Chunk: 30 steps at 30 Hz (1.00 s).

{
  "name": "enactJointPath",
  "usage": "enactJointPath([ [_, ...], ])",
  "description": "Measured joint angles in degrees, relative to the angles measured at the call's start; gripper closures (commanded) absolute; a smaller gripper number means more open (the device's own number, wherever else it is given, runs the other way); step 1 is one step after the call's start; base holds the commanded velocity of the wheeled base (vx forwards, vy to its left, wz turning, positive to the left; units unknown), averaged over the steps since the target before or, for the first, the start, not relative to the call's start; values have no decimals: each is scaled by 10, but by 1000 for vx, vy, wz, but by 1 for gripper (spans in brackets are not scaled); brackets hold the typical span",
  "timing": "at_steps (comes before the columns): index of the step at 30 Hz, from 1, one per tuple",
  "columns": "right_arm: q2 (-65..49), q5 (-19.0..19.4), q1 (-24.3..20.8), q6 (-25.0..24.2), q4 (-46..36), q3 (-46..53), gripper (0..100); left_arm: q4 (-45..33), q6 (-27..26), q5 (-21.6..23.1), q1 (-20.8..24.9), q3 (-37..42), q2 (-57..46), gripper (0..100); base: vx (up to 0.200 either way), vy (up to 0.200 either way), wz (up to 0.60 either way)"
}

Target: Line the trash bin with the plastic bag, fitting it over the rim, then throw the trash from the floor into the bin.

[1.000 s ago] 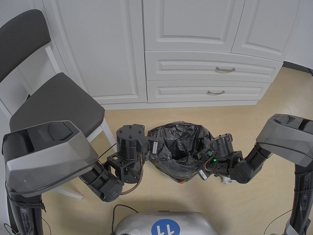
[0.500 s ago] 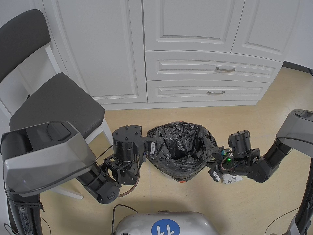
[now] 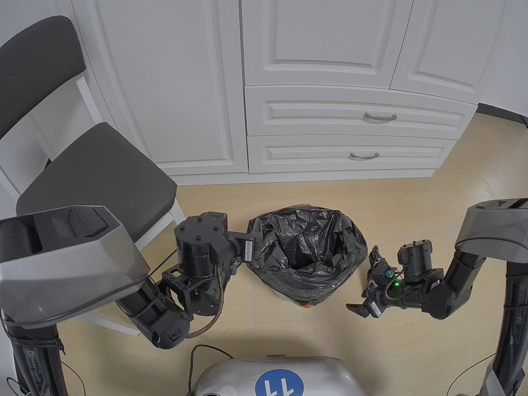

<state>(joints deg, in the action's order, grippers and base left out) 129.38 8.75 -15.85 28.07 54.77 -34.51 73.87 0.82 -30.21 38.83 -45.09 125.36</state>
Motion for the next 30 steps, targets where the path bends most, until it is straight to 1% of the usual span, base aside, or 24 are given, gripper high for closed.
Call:
enactJointPath([
  [4, 61, 7, 3, 1, 34, -40, 0, 19, 2, 0, -5, 11, -2, 0, 0, 0, 0],
  [8, 101, 8, -3, 2, 38, -87, 0, 29, 2, 0, -9, 16, -3, 0, 0, 0, 0],
  [15, 143, -4, -17, 2, 6, -178, 0, 33, 1, 0, -11, 18, -10, 0, 0, 0, 0],
  [18, 154, -8, -16, 2, -10, -207, 0, 34, 1, 0, -11, 19, -14, 0, 0, 0, 0],
  [24, 162, -13, -3, -1, -15, -239, 0, 35, 2, 0, -10, 19, -20, 0, 0, 0, 0],
  [30, 151, -9, 16, -4, -7, -244, 0, 50, 1, 0, -8, 20, -21, 0, 0, 0, 0],
])
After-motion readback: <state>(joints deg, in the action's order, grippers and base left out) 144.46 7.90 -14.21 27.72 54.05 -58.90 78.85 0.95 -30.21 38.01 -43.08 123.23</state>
